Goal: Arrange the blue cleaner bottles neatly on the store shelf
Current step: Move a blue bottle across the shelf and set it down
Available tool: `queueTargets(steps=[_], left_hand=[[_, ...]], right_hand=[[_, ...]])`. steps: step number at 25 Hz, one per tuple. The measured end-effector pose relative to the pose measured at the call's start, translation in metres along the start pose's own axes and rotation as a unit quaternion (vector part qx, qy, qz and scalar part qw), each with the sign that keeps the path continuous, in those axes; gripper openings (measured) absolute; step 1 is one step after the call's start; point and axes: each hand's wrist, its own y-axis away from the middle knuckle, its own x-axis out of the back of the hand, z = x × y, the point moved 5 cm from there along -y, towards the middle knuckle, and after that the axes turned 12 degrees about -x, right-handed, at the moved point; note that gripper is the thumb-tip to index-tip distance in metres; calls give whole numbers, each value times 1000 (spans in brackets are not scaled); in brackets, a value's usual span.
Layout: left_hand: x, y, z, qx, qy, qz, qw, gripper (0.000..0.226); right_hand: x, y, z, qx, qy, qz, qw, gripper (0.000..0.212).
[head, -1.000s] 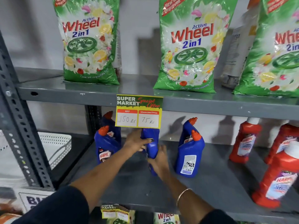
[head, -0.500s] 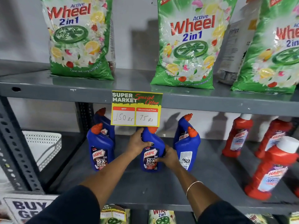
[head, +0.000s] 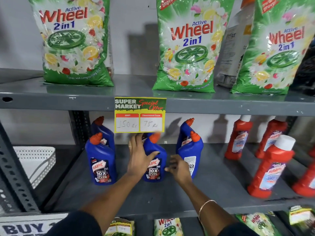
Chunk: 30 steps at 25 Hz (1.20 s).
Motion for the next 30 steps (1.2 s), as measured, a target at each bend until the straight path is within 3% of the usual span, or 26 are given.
queueTargets(steps=[2,5,7,10,13,19,21,23,27,28,30], left_hand=[[-6,4,27,-103,-87,16,991,64],[-48,1,61,-158,-76,-78,981,49],[-79,-8,68,-114,-35,-176,977,46],[-118,-29,56,-20,-36,-295,955,58],[-142,-36,50,10,-52,-357,933,60],[-140,-33,67,56,-67,-258,962,45],[-134,-35,75,83,-80,-197,974,33],[-127,-36,86,117,-84,-121,982,32],[-119,-46,102,173,-81,-61,980,50],[-119,-48,103,185,-69,-60,979,53],[-118,-49,103,186,-53,-82,978,53]], right_hand=[[33,7,11,-7,1,118,993,25],[87,7,25,-28,37,246,968,16],[105,-9,31,-53,36,194,979,30],[103,-35,37,-18,49,2,999,54],[96,-57,52,21,10,-37,999,62],[110,-59,41,42,28,-106,993,33],[114,-53,34,38,5,-74,997,25],[111,-39,29,33,-19,-42,998,31],[82,-5,18,37,20,-50,998,80],[78,-3,18,31,18,-25,999,81],[79,-2,19,-4,-4,20,1000,65]])
